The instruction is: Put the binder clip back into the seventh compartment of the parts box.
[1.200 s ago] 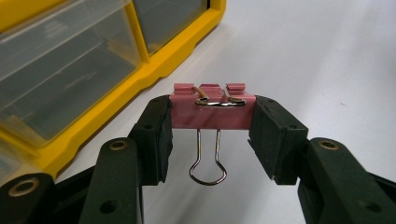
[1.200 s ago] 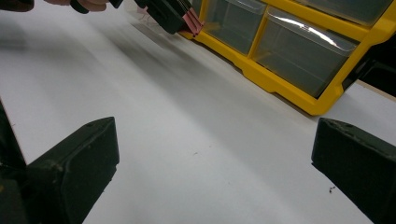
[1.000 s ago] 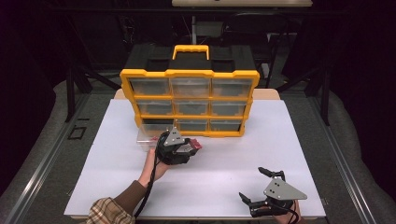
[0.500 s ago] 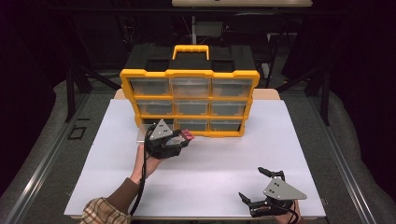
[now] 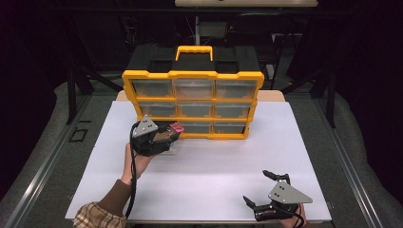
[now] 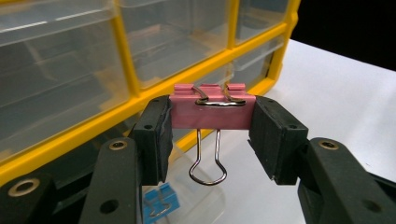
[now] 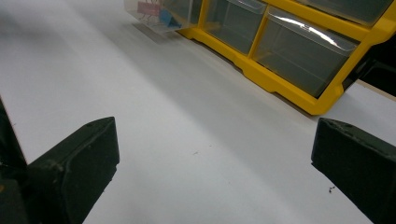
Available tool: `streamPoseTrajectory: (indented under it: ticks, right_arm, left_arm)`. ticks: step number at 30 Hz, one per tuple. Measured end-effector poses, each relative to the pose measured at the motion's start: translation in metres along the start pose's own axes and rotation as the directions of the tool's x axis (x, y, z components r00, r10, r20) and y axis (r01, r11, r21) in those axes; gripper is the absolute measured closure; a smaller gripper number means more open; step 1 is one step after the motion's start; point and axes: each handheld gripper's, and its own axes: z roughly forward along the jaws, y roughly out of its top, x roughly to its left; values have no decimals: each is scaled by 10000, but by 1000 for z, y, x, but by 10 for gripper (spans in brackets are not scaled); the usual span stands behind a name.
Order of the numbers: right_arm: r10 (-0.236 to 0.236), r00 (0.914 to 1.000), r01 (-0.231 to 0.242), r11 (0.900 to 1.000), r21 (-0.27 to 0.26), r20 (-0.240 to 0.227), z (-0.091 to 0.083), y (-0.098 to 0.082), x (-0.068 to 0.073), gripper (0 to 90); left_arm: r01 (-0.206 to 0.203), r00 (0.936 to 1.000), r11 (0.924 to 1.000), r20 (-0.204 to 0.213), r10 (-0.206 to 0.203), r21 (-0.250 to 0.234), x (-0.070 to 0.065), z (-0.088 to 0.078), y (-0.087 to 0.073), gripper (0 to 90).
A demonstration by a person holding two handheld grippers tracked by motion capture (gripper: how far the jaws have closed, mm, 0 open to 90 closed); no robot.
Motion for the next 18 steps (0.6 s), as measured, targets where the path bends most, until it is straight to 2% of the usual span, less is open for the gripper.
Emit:
streamPoseTrajectory:
  ticks: [6,12,17,18]
  right_arm:
    - [4,10000,-4,10000,10,4,0,0,0,5]
    - [2,10000,-2,10000,23,-6,0,0,0,5]
    - [-7,10000,7,10000,30,-12,0,0,0,5]
    - [-5,10000,5,10000,33,-5,0,0,0,5]
  left_arm:
    - [317,9982,9995,-500,-319,-37,12,-11,-2,498]
    - [777,9926,9968,-952,-753,211,25,-16,-7,498]
    - [1194,9879,9918,-1056,-1140,463,33,-15,-14,489]
    - [1213,9874,9915,-1080,-1156,473,33,-15,-14,459]
